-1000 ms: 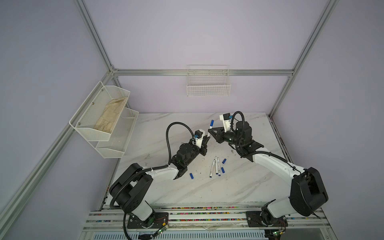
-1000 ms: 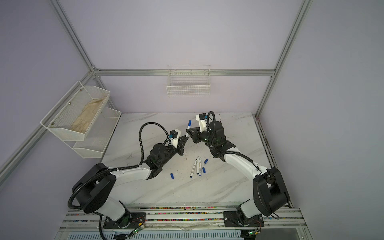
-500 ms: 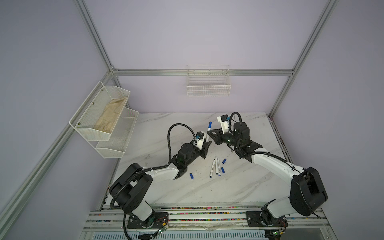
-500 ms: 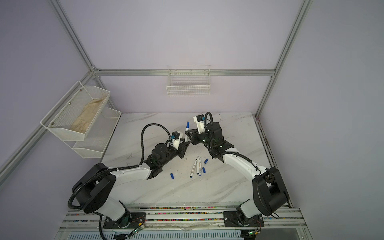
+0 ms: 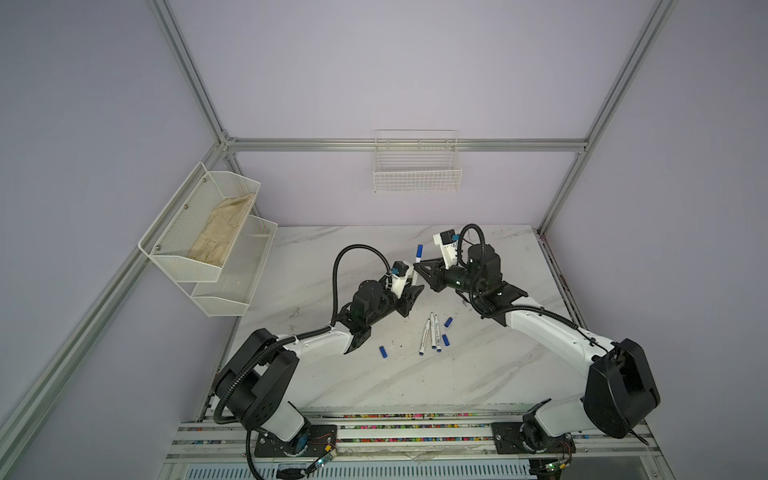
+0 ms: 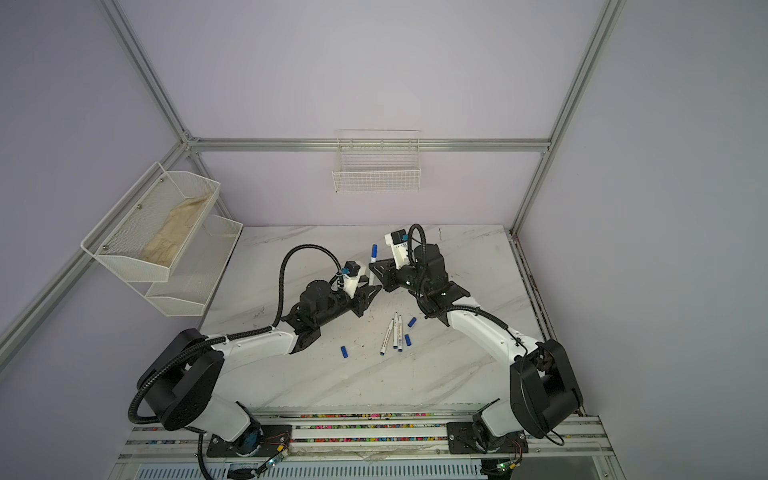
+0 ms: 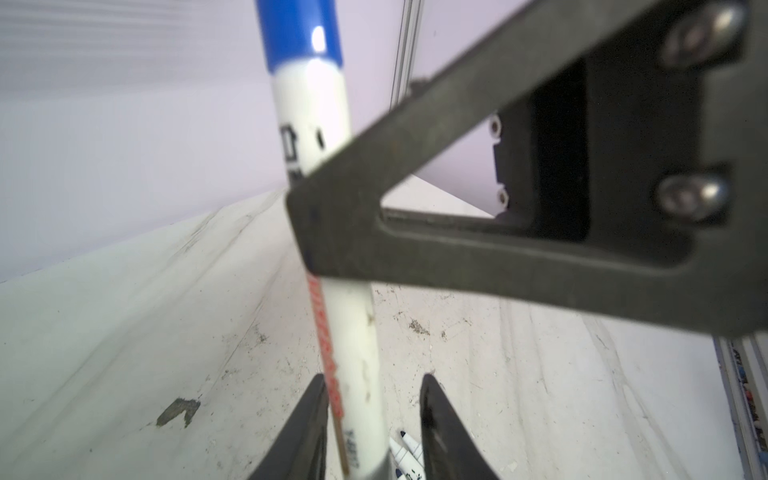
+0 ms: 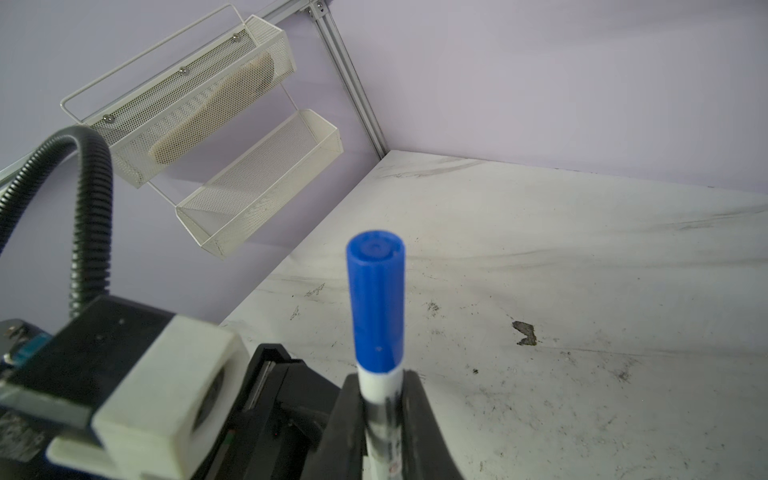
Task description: Insert the pens into the pen caps
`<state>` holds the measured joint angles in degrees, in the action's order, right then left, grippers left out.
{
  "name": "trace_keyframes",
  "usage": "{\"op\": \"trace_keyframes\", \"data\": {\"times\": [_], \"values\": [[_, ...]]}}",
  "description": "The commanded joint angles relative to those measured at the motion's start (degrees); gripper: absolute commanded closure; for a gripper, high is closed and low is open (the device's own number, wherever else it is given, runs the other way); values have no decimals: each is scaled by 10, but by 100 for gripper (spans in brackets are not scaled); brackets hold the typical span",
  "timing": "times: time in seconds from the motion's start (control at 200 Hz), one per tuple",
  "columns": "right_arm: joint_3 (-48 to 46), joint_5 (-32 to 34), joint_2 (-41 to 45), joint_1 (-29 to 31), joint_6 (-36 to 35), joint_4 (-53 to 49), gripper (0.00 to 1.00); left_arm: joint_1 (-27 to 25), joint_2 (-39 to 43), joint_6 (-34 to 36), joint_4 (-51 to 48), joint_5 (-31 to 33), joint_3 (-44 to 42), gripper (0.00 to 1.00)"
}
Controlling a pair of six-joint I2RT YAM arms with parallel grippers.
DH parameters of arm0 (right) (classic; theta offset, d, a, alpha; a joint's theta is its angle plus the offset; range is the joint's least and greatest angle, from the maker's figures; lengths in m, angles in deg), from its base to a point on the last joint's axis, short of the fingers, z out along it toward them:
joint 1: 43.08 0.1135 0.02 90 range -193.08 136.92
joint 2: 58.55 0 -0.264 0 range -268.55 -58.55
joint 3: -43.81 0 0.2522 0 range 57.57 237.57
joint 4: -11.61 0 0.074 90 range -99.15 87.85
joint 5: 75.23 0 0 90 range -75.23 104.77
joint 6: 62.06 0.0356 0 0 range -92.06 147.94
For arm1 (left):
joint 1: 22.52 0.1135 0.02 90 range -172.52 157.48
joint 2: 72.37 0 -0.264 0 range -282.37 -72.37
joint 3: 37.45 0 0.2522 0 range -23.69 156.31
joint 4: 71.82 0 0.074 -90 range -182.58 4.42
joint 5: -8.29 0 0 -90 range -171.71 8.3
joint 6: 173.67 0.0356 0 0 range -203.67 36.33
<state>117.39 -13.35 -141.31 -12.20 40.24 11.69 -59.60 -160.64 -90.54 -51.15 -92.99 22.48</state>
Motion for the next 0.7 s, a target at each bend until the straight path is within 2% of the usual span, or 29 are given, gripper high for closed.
{"op": "trace_keyframes", "data": {"times": [0.0, 0.19, 0.45, 0.595, 0.695], "values": [[15, -8, 16, 2, -15, -9, 98, 9, 21, 2, 1, -45, 70, 63], [16, -17, 15, 2, -11, -6, 98, 18, 5, 10, -22, -58, 99, 61], [16, -28, 17, 2, -5, -2, 98, 19, -17, 7, -23, -80, 119, 72], [13, -32, 19, 3, -2, -1, 98, 19, -25, 0, -6, -78, 122, 80], [9, -31, 20, 3, 2, 3, 98, 19, -29, -6, -16, -78, 130, 94]]}}
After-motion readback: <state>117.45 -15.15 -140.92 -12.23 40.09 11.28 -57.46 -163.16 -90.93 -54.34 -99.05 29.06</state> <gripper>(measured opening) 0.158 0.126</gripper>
